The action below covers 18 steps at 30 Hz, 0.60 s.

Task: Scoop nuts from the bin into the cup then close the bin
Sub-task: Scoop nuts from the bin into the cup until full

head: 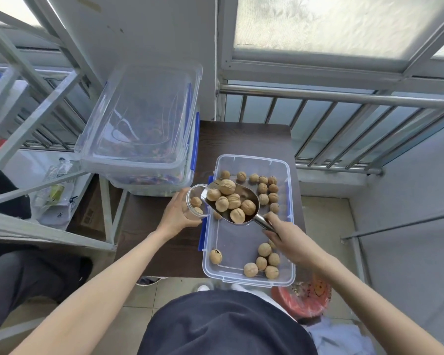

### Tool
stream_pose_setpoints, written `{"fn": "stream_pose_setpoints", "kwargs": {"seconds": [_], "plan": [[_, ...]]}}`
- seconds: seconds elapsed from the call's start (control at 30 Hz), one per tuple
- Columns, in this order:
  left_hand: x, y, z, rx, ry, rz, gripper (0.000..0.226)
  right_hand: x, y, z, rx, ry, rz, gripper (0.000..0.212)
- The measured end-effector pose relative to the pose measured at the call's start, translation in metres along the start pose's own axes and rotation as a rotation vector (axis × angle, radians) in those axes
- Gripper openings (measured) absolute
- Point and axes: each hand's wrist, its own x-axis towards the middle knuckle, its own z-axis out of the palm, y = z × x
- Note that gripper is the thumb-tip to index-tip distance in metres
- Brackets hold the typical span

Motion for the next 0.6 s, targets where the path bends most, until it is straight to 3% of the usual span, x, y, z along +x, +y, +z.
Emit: {"fn": "stream_pose_setpoints", "kwargs": {"seconds": [0.17, 0.37, 0.6], "plan": [[0.003, 0.006, 0.005, 0.121, 0.018, 0.067, 0.075, 0.012, -0.028, -0.026, -0.245, -0.114, -0.017, 0.015], [-0.002, 0.007, 0.006, 0.062, 0.117, 0.063, 0.078, 0.007, -0.046, -0.054, -0.453, -0.1, -0.054, 0.026], [-0.002, 0.004, 0.01, -0.025, 0.137, 0.02, 0.074, 0.0, -0.054, -0.069, -0.455, -0.116, -0.031, 0.025]]}}
